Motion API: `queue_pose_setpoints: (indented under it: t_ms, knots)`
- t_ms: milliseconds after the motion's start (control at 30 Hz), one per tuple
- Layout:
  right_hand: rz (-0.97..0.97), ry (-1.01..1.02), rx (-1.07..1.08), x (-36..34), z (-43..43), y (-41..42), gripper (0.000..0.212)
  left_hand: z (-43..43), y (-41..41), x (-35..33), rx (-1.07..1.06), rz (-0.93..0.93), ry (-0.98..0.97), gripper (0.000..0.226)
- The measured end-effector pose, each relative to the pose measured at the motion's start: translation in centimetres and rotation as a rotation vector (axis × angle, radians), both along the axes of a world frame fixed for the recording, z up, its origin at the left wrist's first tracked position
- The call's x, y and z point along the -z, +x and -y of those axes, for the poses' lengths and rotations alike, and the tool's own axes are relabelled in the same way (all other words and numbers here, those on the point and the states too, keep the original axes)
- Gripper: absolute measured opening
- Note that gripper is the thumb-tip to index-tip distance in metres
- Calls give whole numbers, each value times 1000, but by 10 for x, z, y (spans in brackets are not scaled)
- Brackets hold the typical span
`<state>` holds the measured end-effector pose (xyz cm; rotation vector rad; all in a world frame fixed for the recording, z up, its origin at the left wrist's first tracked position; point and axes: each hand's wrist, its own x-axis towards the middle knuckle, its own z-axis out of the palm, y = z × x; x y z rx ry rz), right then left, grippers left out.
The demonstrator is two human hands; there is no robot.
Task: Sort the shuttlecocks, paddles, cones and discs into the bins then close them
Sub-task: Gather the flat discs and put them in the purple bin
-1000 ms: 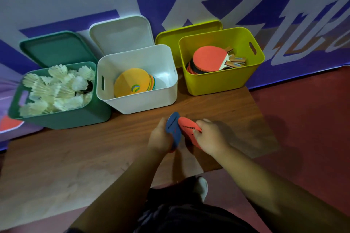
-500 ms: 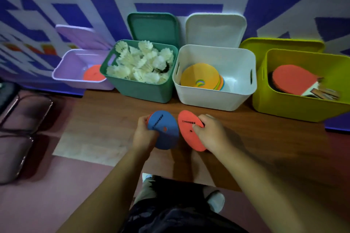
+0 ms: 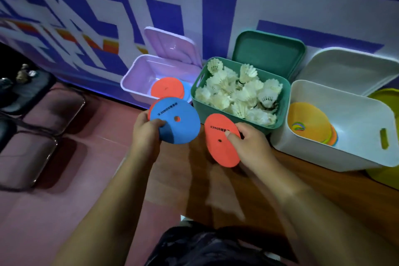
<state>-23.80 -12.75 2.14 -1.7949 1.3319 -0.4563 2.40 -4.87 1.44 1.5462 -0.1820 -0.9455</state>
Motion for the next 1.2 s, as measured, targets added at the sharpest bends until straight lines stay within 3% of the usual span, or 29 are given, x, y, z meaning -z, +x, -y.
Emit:
queue_pose_setpoints:
  t_ms: [267, 400, 433, 500, 633, 833, 967, 1067, 1200]
  knots:
    - [93, 122, 139, -27, 9, 84, 12, 79, 105, -19, 80, -28, -60, 16]
    - [90, 167, 163, -34, 16, 93, 12, 94, 128, 22, 174, -9, 189, 51]
    - [89, 175, 170, -34, 19, 94, 12, 92, 130, 35, 172, 14, 215, 46]
    - [95, 196, 198, -37, 25, 96, 13, 81, 120, 37, 156, -24, 229, 11]
    - [222, 262, 236, -44, 41, 114, 13, 53, 105, 47, 96, -135, 201, 18]
    - [436, 381, 288, -55, 93, 173, 6, 13, 116, 47, 32, -96, 270, 22]
    - [352, 433, 219, -44, 131, 196, 23, -3, 123, 21, -44, -31, 255, 13]
    - [231, 385, 135, -38, 126, 196, 25, -5, 130, 15, -88, 18, 261, 13]
    - [238, 473, 147, -31, 101, 181, 18, 2, 123, 16, -35, 16, 270, 19]
